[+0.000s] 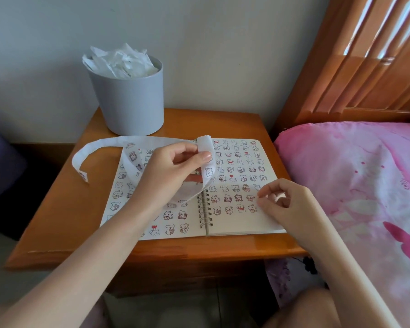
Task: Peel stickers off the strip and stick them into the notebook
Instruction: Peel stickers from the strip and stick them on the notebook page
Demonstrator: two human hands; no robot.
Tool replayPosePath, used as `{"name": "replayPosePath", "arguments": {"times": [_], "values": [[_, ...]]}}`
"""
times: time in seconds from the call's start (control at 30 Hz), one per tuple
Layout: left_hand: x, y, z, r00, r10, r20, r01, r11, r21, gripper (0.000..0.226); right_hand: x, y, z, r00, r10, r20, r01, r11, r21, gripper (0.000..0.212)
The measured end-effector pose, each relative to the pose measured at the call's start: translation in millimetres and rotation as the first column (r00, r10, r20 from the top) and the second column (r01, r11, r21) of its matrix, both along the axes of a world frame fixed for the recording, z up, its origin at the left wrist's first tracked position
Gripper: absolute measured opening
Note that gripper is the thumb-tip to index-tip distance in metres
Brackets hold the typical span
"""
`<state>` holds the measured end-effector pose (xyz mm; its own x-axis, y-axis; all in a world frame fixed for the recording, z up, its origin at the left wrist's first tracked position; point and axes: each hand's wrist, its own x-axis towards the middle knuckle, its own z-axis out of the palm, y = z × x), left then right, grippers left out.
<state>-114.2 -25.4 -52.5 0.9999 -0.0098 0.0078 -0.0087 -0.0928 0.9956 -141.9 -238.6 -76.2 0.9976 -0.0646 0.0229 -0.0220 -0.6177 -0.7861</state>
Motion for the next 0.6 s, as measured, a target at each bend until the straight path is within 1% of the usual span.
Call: {"name": "replayPosePath", "arguments": {"times": [0.03, 0.1, 0.17, 0.23, 0.37, 0.47, 0.6], "values": [[0.1, -0.4, 0.2, 1.0, -0.006, -0.005, 0.006, 1.0, -0.014, 0.014, -0.5, 2.4, 0.2, 0.999, -0.007, 0.053, 0.006, 1.0, 0.007, 0.008], [-0.6, -2.0, 0.7, 1.0, -0.019, -0.004, 0.019, 0.999, -0.026, 0.013, -1.1, 13.5, 5.1, 0.984, -0.008, 0.18, -0.007, 0.997, 0.079, 0.006], [-1.0, -3.6, 0.5, 0.999, -0.033, 0.01, 0.033, 0.999, -0.005, 0.014, 1.5, 26.8, 13.0, 0.959, 0.004, 0.284, -0.054, 0.984, 0.168, 0.005], [-2.0, -5.5, 0.7, 0.998, -0.059, 0.011, 0.059, 0.998, -0.001, 0.015, 7.8, 37.3, 19.4, 0.936, 0.043, 0.349, -0.119, 0.973, 0.198, 0.005], [-3.1, -9.3, 1.5, 0.996, -0.092, 0.007, 0.092, 0.995, -0.036, 0.016, 21.5, 50.1, 25.7, 0.91, 0.145, 0.389, -0.227, 0.958, 0.174, 0.007], [-2.0, -9.0, 0.9, 0.996, -0.092, 0.014, 0.093, 0.993, -0.068, 0.017, 26.0, 51.9, 25.8, 0.907, 0.164, 0.389, -0.238, 0.96, 0.15, 0.009], [-0.4, -9.6, -1.8, 0.992, -0.12, 0.022, 0.121, 0.992, -0.038, 0.017, 25.6, 47.8, 23.3, 0.925, 0.154, 0.347, -0.229, 0.955, 0.188, 0.007]]}}
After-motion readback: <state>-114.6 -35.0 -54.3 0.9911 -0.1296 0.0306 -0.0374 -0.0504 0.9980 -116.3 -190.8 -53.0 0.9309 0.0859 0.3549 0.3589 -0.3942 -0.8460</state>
